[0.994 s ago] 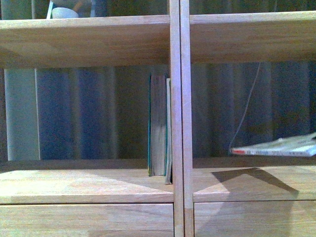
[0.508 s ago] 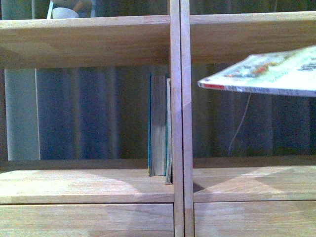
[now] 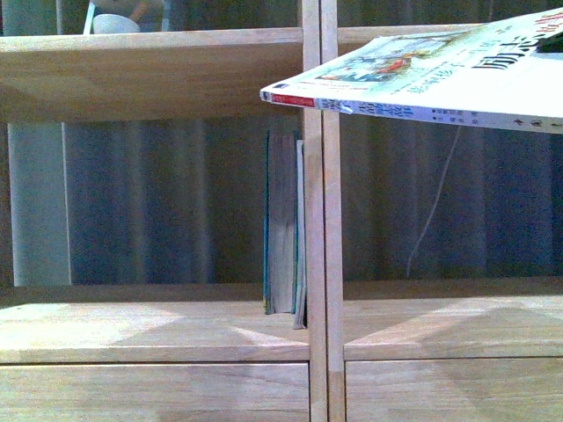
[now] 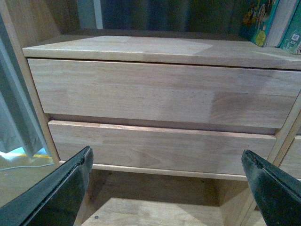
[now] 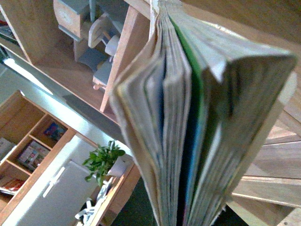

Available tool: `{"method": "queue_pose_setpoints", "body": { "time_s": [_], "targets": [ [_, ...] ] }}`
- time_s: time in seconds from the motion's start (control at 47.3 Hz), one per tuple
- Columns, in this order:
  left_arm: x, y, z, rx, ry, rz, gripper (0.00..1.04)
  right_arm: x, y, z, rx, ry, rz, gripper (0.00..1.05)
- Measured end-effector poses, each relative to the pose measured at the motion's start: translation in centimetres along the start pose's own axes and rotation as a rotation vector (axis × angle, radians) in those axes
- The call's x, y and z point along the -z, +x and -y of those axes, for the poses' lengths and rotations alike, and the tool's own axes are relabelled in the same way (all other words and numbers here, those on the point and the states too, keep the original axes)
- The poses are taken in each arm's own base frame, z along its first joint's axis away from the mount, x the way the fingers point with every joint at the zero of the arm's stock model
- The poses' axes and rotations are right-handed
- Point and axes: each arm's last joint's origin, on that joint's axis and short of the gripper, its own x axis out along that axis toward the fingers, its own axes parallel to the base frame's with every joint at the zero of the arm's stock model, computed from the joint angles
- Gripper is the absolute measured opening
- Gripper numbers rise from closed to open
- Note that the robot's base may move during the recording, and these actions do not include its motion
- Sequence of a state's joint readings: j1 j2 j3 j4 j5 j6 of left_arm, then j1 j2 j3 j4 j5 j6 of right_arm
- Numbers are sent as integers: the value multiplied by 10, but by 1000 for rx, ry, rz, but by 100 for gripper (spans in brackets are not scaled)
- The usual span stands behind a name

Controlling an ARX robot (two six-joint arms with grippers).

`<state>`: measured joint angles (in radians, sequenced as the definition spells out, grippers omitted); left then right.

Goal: Organize books on shelf

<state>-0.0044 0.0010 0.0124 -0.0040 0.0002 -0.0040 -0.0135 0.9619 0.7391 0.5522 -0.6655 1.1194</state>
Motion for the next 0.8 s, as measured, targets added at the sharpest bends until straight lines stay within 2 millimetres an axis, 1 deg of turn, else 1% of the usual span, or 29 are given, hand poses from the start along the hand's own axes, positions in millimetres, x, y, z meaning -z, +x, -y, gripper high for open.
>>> {"method": "queue_pose_setpoints", "body": {
  "time_s": [0.063, 0.127, 0.212, 0.36, 0.402, 0.529, 0.613, 0.656, 0.74, 0.804],
  "targets": [
    [-3, 2, 0, 52, -70, 20, 97, 3, 2, -1, -1, -4, -7, 7],
    [-12, 9, -4, 108, -220, 64, 97, 6, 4, -1, 5, -5, -14, 7],
    [-24, 19, -8, 133, -354, 85, 97, 8, 5, -1, 5, -9, -28, 7],
    [-51, 37, -15, 216, -480, 121, 97, 11, 7, -2, 11, -20, -30, 7],
    [-60, 44, -16, 260, -521, 129, 97, 13, 8, -3, 10, -21, -33, 7],
    [-80, 60, -17, 379, -653, 150, 97, 17, 11, -7, -6, -17, -44, 7],
    [-95, 75, -10, 462, -822, 190, 97, 21, 17, -15, -24, -13, -34, 7],
    [-101, 81, -2, 504, -904, 206, 97, 23, 19, -19, -35, -10, -35, 7],
    [-110, 91, 16, 580, -998, 220, 97, 29, 22, -27, -56, 0, -50, 7],
    [-114, 95, 26, 616, -1039, 216, 97, 32, 23, -31, -69, 7, -67, 7]
  ]
}}
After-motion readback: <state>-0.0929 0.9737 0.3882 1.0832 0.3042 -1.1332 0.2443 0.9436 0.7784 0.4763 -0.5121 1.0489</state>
